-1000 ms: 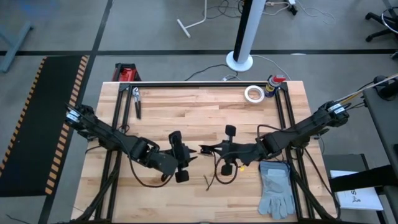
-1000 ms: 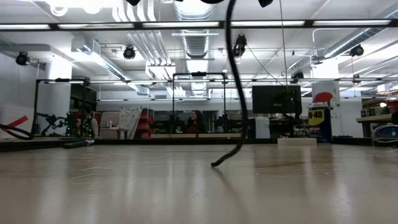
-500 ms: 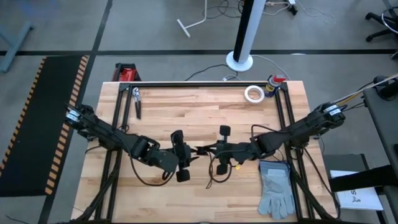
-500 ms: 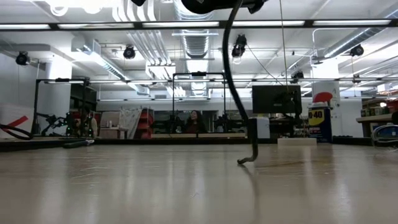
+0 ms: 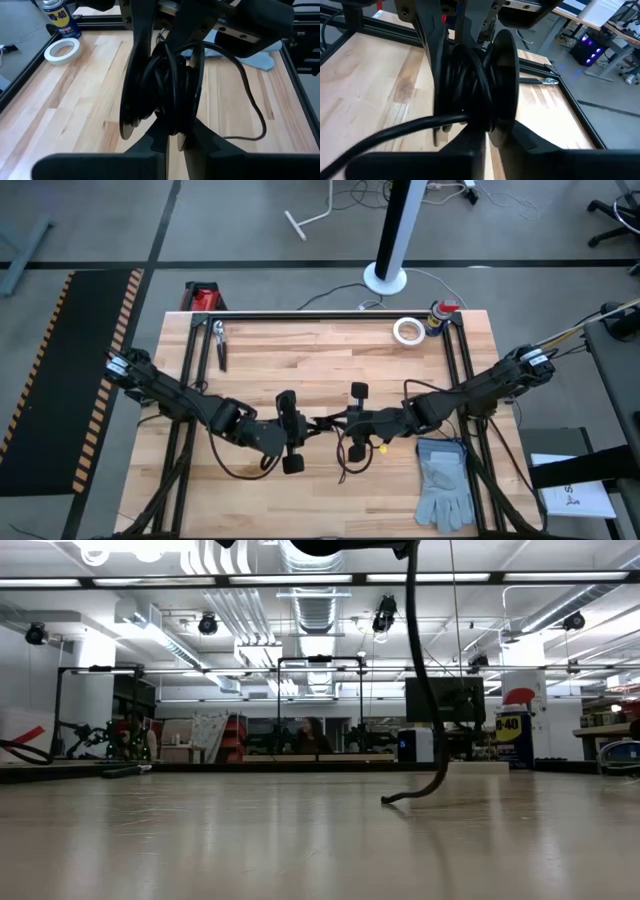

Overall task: Coil cords
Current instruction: Uncoil the black wire from the spool

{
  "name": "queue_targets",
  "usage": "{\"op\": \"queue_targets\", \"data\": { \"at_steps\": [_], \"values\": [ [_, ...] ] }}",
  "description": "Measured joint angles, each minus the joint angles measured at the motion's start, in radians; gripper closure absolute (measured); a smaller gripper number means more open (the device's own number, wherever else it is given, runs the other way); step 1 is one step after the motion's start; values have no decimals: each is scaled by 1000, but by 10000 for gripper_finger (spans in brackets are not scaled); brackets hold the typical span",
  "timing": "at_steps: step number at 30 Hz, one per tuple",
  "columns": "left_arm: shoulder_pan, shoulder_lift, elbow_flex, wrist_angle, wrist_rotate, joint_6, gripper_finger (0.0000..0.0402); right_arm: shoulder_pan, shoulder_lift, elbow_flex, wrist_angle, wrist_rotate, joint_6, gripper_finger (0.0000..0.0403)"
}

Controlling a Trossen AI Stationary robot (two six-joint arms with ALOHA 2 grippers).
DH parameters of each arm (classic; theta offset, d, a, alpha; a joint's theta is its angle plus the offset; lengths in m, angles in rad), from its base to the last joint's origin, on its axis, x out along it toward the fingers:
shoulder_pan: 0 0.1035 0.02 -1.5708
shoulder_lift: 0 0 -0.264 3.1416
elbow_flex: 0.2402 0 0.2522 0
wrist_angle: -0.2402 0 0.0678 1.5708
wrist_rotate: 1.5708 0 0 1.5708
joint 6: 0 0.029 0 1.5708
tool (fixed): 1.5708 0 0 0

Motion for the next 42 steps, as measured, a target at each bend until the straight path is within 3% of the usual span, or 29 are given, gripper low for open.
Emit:
{"op": "queue_targets", "data": {
  "at_steps": [5,10,14,23,30,37,42],
  "values": [
    [1,0,0,-23,1,26,381,0,-4,3,-63,3,48,302],
    [1,-6,0,-39,8,82,381,1,-43,3,-339,55,209,257],
    [1,-16,0,-41,48,132,381,0,-47,-7,-458,84,311,245],
    [7,-54,0,-67,181,285,382,3,-96,-71,-401,70,317,251],
    [29,-97,0,-86,329,406,382,-9,-192,-155,-189,-131,258,267],
    [45,-78,-6,-94,347,526,382,-71,-188,-261,116,-483,331,281],
    [49,-57,-7,-108,343,599,382,-95,-141,-275,163,-505,389,284]
  ]
}}
